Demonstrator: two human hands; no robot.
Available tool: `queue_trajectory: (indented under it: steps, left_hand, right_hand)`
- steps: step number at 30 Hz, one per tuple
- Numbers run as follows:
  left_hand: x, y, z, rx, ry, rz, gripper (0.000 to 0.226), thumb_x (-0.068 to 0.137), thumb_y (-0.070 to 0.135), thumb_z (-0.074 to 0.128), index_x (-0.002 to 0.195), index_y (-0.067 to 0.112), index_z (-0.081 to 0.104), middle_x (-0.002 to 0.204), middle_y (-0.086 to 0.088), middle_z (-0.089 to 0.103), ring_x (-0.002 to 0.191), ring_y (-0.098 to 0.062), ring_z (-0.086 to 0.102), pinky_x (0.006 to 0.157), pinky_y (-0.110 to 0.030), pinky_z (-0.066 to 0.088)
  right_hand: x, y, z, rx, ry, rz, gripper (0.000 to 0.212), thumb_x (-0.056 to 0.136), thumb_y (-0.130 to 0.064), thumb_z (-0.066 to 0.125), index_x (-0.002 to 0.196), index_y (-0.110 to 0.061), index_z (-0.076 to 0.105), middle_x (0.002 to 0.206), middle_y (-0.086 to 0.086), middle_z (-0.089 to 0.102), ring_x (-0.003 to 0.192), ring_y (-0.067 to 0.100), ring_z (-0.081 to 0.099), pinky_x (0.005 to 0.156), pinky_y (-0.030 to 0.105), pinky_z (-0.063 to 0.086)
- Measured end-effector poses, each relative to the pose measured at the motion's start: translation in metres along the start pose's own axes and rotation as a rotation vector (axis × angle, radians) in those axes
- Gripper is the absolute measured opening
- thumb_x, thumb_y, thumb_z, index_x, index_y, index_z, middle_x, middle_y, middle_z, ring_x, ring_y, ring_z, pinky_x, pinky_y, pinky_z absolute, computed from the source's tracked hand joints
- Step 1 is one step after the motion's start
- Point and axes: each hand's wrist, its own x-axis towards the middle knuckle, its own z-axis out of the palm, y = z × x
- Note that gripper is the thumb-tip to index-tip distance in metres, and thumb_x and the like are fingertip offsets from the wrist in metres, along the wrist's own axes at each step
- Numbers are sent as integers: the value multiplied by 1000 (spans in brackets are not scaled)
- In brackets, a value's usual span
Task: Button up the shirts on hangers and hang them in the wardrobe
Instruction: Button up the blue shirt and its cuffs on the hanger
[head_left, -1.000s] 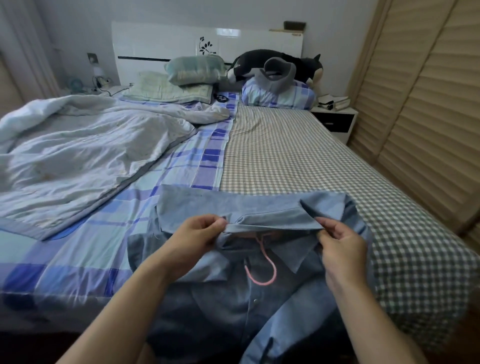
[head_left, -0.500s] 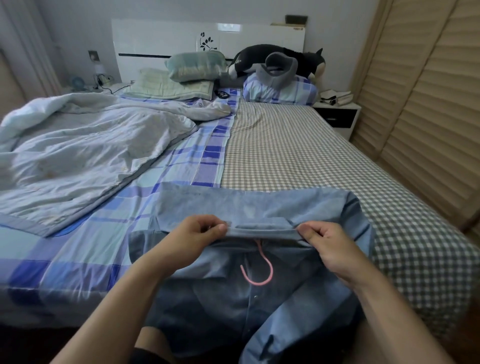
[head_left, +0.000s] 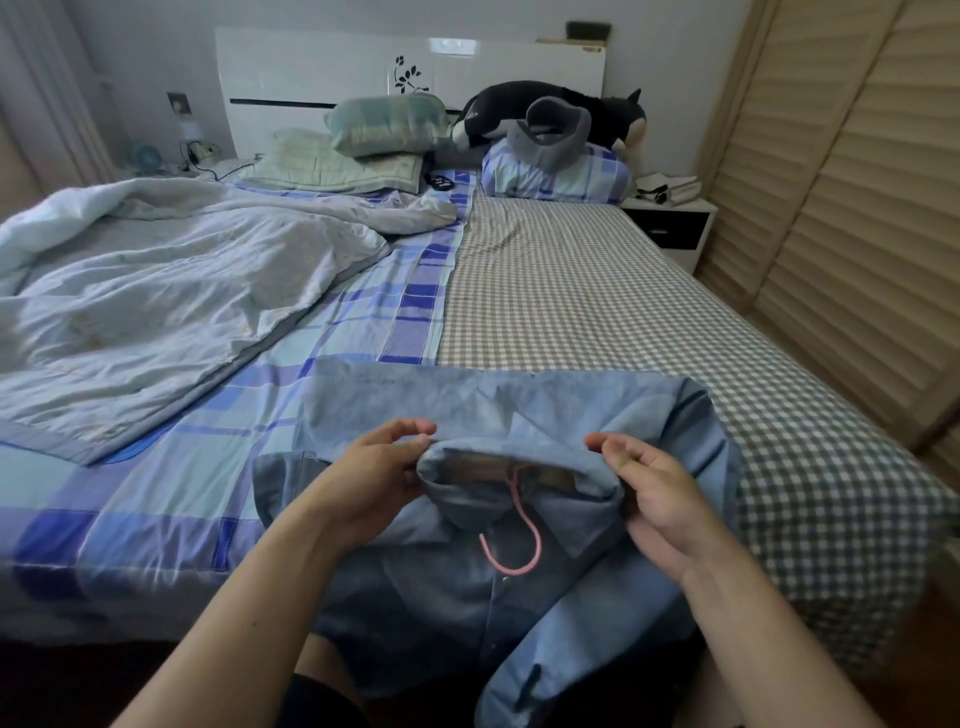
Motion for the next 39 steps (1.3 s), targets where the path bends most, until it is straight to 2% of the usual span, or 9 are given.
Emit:
queue_trajectory:
  steps: [6, 12, 17, 22, 26, 30, 33, 37, 39]
  left_hand:
    - [-10, -19, 10, 326, 71, 125, 17, 98, 25, 67, 115, 24, 61, 95, -4, 68, 74, -9, 63, 64, -22, 50]
    - [-16, -43, 30, 944, 274, 564, 35, 90, 12, 70, 117, 33, 62, 103, 12, 47, 92, 5, 52, 82, -13, 43]
    - [-20, -34, 33, 1194, 419, 644, 33, 102, 25, 54, 133, 25, 66, 99, 8, 51, 86, -17, 60, 76, -37, 53]
    - [-24, -22, 33, 1411, 533, 635, 23, 101, 27, 52, 116, 21, 69, 95, 3, 56, 78, -30, 65, 57, -39, 49]
    - [-22, -17, 22, 1627, 559, 672, 49, 77, 7, 73, 125, 19, 68, 88, -5, 59, 65, -36, 64, 46, -32, 37]
    - [-29, -30, 48, 1192, 510, 599, 44, 82, 3, 59, 124, 18, 60, 96, -1, 68, 92, -35, 64, 72, -40, 46]
    - [-36, -38, 48, 1130, 453, 647, 44, 77, -3, 60, 112, 21, 50, 87, 6, 57, 85, -30, 58, 67, -39, 39]
    - [-34, -32, 44, 1451, 387, 756, 52, 70, -4, 67, 112, 23, 51, 102, -3, 51, 74, -36, 58, 48, -40, 44]
    - [-32, -30, 47, 1498, 334, 807, 49, 70, -3, 67, 112, 19, 59, 107, -2, 50, 82, -30, 59, 50, -36, 41]
  right_hand:
    - [-6, 4, 5, 243, 74, -19, 10, 100, -16, 60, 105, -14, 68, 104, 7, 73, 103, 21, 70, 98, 36, 51]
    - [-19, 45, 17, -1002, 315, -522, 47, 73, -19, 87, 112, -23, 62, 107, -6, 49, 103, 15, 53, 83, 26, 43]
    - [-22, 23, 20, -1079, 605, -653, 35, 75, -9, 80, 107, -18, 69, 111, 0, 44, 92, 22, 53, 71, 23, 47]
    - [-37, 22, 19, -1355, 429, -722, 61, 77, 7, 70, 134, -12, 54, 110, 7, 48, 64, 25, 53, 53, 28, 39]
    - [-24, 3, 3, -1267, 449, -637, 63, 82, 4, 65, 138, -18, 49, 121, 9, 47, 84, 34, 62, 68, 39, 50]
    - [-26, -11, 23, -1236, 499, -665, 53, 82, -4, 66, 131, -17, 50, 125, 8, 51, 92, 32, 60, 70, 38, 48]
    - [-25, -9, 16, -1367, 348, -821, 34, 79, 2, 61, 107, -15, 52, 103, 9, 59, 77, 39, 61, 59, 44, 51]
    - [-7, -35, -13, -1353, 391, -577, 19, 79, -5, 62, 84, -19, 49, 83, -4, 56, 74, 23, 56, 61, 33, 39]
    - [1, -36, -15, -1044, 383, -382, 14, 84, -4, 60, 84, -17, 54, 83, 0, 61, 76, 20, 61, 58, 26, 44]
